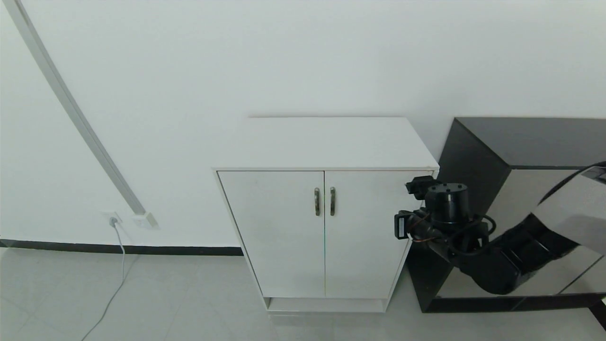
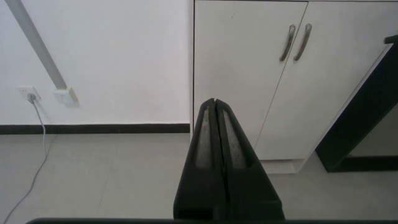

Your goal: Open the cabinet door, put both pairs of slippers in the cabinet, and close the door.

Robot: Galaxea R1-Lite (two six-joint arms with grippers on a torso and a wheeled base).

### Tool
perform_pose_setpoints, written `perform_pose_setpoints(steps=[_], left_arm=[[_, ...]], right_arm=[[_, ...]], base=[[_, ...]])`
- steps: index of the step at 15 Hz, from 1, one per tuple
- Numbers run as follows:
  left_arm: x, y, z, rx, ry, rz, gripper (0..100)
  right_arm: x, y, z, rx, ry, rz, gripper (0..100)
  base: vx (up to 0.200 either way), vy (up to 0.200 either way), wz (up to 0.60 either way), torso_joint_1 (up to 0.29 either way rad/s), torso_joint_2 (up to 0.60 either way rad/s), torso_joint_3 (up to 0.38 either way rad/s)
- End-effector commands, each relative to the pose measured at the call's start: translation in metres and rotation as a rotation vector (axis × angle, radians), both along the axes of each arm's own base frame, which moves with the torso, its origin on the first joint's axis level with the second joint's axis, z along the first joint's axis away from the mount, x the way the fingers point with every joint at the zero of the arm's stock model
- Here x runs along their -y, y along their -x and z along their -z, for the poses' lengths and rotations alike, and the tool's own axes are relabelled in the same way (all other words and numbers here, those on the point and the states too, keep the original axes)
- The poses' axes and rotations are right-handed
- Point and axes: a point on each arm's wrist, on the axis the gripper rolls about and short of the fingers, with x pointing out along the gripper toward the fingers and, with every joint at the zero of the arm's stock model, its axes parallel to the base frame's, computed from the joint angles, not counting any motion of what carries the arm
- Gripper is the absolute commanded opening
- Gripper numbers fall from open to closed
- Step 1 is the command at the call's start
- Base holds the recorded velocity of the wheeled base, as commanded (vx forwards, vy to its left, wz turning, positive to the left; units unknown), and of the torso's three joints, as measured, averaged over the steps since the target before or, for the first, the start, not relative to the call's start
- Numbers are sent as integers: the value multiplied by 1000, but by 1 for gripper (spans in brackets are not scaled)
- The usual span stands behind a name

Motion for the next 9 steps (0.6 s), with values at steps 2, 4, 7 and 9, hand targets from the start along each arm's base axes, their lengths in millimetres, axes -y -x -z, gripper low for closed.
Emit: perform_pose_setpoints(steps=[2, 4, 7, 9], left_arm=[[0, 0, 0, -2, 1, 0, 0], [0, 0, 0, -1, 1, 0, 0], [0, 0, 0, -1, 1, 0, 0], [0, 0, 0, 1, 1, 0, 0]], right_arm=[[51, 58, -33, 30, 9, 121, 0], [81, 88, -34, 17, 39, 233, 0], [120, 136, -36, 20, 60, 326, 0], [131, 162, -34, 27, 61, 342, 0]], base=[[0, 0, 0, 0, 0, 0], [0, 0, 0, 0, 0, 0], [0, 0, 0, 0, 0, 0], [0, 0, 0, 0, 0, 0]])
